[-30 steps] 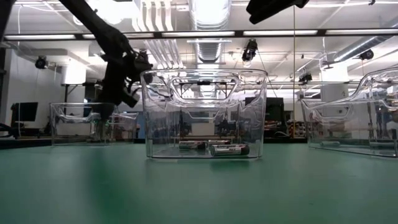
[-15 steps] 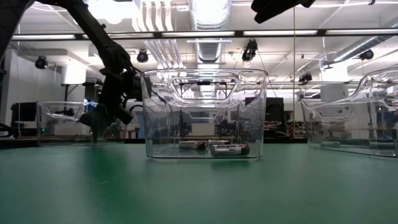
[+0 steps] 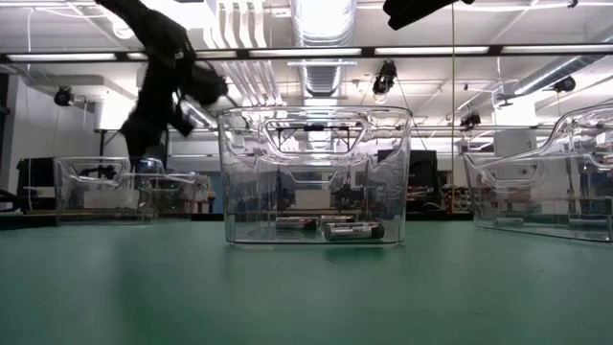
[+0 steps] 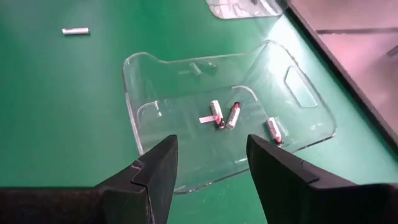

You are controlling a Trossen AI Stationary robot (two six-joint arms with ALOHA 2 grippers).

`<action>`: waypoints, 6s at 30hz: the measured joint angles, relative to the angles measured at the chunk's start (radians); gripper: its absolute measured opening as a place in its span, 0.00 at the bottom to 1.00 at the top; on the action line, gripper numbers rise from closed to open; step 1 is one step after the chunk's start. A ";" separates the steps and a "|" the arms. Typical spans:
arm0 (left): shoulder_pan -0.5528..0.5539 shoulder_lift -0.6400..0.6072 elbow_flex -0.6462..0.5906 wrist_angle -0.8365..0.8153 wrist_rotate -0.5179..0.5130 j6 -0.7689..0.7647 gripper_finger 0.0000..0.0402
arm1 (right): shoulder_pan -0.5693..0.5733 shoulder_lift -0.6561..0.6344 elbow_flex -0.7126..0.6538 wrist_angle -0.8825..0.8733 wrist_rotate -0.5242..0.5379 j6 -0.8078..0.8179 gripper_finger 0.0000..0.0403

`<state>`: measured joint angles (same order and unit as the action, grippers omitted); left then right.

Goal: Sort batteries
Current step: Put the white battery into the right transparent bin

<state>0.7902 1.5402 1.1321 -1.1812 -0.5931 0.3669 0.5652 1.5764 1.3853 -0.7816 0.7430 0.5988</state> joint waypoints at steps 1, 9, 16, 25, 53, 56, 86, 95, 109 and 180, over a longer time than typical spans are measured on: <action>-0.008 -0.032 0.022 -0.057 0.022 -0.070 0.45 | 0.000 -0.001 0.000 0.001 0.010 -0.015 0.46; -0.215 -0.330 0.115 -0.224 0.402 -0.511 0.44 | -0.003 -0.001 0.000 0.000 0.108 -0.061 0.46; -0.641 -0.506 0.077 -0.093 0.462 -0.906 0.43 | 0.001 -0.001 0.000 -0.043 0.081 -0.057 0.46; -1.245 -0.473 -0.072 0.311 0.251 -1.051 0.43 | 0.060 0.003 -0.009 -0.106 0.023 0.064 0.46; -1.628 0.336 0.227 0.394 0.187 -1.924 0.43 | 0.518 0.149 -0.018 0.034 0.070 0.727 0.46; -1.612 0.429 0.324 0.211 0.180 -2.036 0.43 | 0.542 0.162 -0.018 0.087 0.071 0.738 0.46; -1.541 0.759 0.449 0.094 0.026 -2.365 0.04 | 0.600 0.231 0.115 0.143 0.123 0.628 0.46; -1.617 0.702 0.416 0.027 -0.062 -2.375 0.01 | 0.587 0.235 0.115 0.144 0.122 0.589 0.46; -1.730 0.304 -0.132 1.029 -0.581 -1.681 0.01 | 0.400 0.368 0.112 0.489 0.121 0.212 0.46; -1.671 0.449 -0.268 2.386 -0.306 -0.590 0.29 | 0.206 0.328 0.112 0.755 0.050 -0.314 0.05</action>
<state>-0.8803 1.9889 0.8639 1.2046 -0.8987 -0.2235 0.7710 1.9045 1.4976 -0.0265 0.7925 0.2848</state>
